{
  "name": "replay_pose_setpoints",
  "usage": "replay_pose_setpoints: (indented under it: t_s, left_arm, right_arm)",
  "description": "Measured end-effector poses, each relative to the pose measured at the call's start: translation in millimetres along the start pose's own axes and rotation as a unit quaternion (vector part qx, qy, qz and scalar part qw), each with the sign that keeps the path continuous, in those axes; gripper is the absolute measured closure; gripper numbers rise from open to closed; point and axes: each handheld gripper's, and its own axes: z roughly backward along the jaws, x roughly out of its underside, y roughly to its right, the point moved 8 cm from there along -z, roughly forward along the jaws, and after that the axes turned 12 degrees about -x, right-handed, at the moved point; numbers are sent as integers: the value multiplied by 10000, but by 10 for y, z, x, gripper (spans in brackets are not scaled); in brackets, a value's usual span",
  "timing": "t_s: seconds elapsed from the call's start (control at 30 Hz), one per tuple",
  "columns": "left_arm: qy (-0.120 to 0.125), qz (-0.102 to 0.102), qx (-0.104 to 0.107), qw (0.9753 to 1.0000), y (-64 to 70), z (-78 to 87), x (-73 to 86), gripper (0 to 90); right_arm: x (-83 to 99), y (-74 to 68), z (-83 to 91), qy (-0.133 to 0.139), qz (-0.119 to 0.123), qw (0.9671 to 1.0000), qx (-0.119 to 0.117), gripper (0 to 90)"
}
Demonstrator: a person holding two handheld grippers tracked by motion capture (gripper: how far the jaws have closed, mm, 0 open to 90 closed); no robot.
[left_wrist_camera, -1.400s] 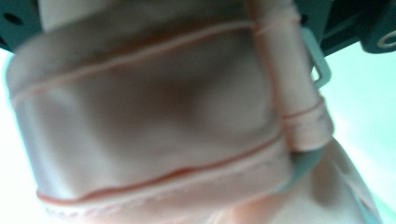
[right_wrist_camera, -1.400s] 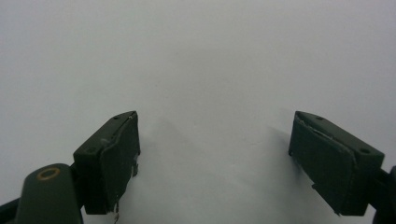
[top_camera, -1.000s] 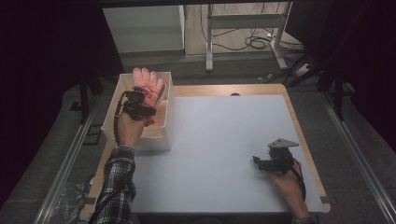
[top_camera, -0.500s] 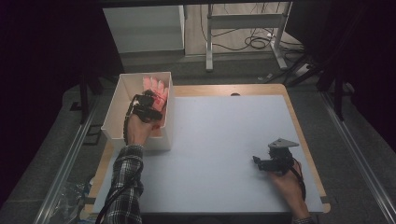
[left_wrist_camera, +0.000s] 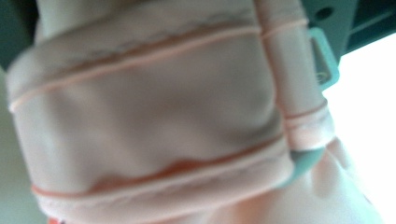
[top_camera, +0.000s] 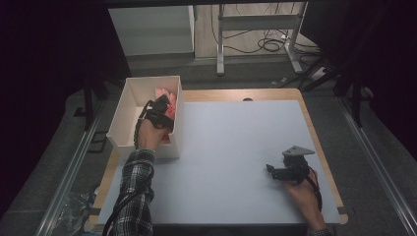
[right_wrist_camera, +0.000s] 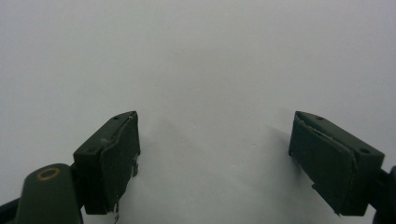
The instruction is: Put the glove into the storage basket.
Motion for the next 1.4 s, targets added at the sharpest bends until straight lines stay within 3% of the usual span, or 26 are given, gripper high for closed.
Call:
replay_pose_setpoints:
  t_s: [0.1,0.13,0.3,0.47,0.83,1.4]
  left_arm:
    - [-53,-53,-129,9999,-19,-10,14,197]
    - [-46,14,-175,9998,-27,-8,17,158]
    - [50,111,-166,9998,-54,34,13,110]
    - [239,218,-8,9995,-80,117,15,74]
    - [635,154,104,9978,-124,336,31,57]
    - [1256,123,267,9916,-176,619,60,35]
  right_arm:
    - [0,0,0,0,-1,10000,-1,167]
    - [0,0,0,1,1,10000,-2,166]
    - [0,0,-1,4,1,10000,1,167]
    - [-1,0,-1,4,2,10000,0,167]
    - [0,-1,0,-1,1,10000,0,167]
    - [0,-1,0,0,1,10000,2,167]
